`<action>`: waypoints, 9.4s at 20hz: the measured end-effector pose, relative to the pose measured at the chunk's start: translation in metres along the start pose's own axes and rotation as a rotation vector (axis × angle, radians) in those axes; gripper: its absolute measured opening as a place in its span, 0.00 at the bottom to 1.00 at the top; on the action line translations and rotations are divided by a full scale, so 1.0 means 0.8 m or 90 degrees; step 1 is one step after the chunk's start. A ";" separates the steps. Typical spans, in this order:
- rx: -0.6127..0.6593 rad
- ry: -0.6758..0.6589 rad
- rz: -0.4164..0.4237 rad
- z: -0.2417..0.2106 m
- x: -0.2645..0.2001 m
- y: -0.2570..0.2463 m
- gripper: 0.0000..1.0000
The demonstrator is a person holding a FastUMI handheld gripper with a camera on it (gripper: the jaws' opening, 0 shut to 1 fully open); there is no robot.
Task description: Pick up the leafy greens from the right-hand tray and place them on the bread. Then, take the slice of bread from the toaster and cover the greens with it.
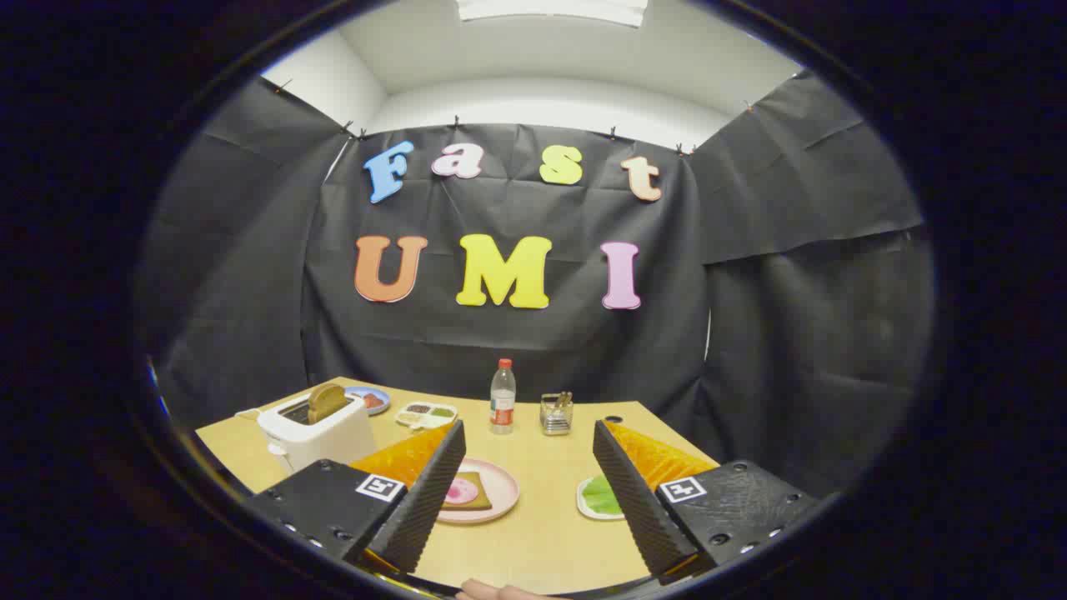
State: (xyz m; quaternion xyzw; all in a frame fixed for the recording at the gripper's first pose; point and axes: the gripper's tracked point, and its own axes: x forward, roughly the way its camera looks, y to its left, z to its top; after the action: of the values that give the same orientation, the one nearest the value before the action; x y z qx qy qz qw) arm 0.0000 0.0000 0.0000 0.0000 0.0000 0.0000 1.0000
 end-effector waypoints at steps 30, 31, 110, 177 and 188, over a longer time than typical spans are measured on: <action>0.059 0.165 -0.141 -0.190 0.191 -0.222 0.95; 0.055 0.190 -0.142 -0.204 0.208 -0.234 0.95; 0.094 0.395 -0.124 -0.334 0.151 -0.107 0.73; 0.102 0.429 -0.022 -0.281 0.144 -0.008 0.00; 0.002 0.444 0.097 -0.279 0.211 0.155 0.00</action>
State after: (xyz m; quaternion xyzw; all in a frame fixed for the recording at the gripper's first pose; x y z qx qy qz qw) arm 0.1690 0.1239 -0.2231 0.0012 0.3413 0.0749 0.9370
